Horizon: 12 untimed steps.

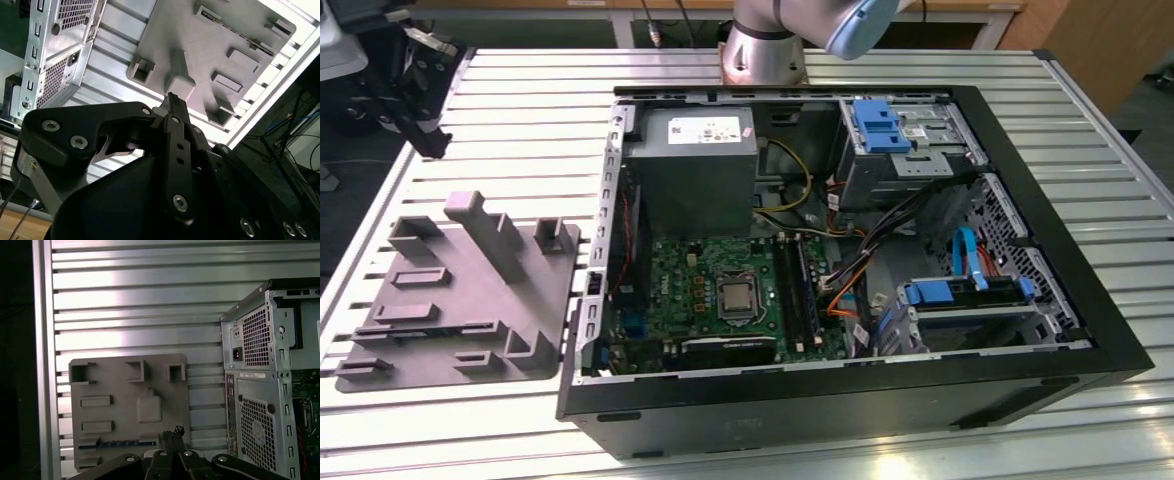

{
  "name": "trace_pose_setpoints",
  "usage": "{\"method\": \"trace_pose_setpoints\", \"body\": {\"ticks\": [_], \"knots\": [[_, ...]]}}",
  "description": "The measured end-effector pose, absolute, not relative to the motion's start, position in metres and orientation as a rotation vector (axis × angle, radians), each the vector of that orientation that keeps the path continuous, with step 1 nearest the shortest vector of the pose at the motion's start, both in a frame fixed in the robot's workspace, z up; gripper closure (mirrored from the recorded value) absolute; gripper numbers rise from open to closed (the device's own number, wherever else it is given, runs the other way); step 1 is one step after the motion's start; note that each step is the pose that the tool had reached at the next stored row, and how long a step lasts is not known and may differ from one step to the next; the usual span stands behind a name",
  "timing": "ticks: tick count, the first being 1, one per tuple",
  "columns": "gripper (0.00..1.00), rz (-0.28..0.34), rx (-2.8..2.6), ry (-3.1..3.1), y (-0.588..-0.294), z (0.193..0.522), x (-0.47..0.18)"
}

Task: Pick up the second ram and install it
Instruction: 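Reach for the second ram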

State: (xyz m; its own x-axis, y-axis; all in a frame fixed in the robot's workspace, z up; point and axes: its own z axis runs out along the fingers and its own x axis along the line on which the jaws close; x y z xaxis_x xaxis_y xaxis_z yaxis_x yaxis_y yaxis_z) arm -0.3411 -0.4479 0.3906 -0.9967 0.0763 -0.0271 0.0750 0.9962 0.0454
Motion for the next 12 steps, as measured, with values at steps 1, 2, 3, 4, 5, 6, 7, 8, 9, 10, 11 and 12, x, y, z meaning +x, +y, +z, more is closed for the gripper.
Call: {"method": "trace_pose_setpoints", "body": {"ticks": [1, 2, 3, 4, 5, 6, 7, 8, 9, 10, 11, 12], "knots": [[0.89, 0.069, 0.118, 3.11, -0.448, 0.3906, -0.3414], [0.89, 0.069, 0.118, 3.11, -0.4481, 0.3906, -0.3418], [0.89, 0.069, 0.118, 3.11, -0.4482, 0.3906, -0.3422], [0.89, 0.069, 0.118, 3.11, -0.4482, 0.3906, -0.3426], [0.89, 0.069, 0.118, 3.11, -0.4483, 0.3906, -0.3429], [0.89, 0.069, 0.118, 3.11, -0.4484, 0.3906, -0.3432], [0.89, 0.069, 0.118, 3.11, -0.4485, 0.3906, -0.3435], [0.89, 0.069, 0.118, 3.11, -0.4486, 0.3906, -0.3439], [0.89, 0.069, 0.118, 3.11, -0.4487, 0.3906, -0.3443], [0.89, 0.069, 0.118, 3.11, -0.4488, 0.3906, -0.3447], [0.89, 0.069, 0.118, 3.11, -0.4489, 0.3906, -0.3451], [0.89, 0.069, 0.118, 3.11, -0.449, 0.3906, -0.3456]]}}
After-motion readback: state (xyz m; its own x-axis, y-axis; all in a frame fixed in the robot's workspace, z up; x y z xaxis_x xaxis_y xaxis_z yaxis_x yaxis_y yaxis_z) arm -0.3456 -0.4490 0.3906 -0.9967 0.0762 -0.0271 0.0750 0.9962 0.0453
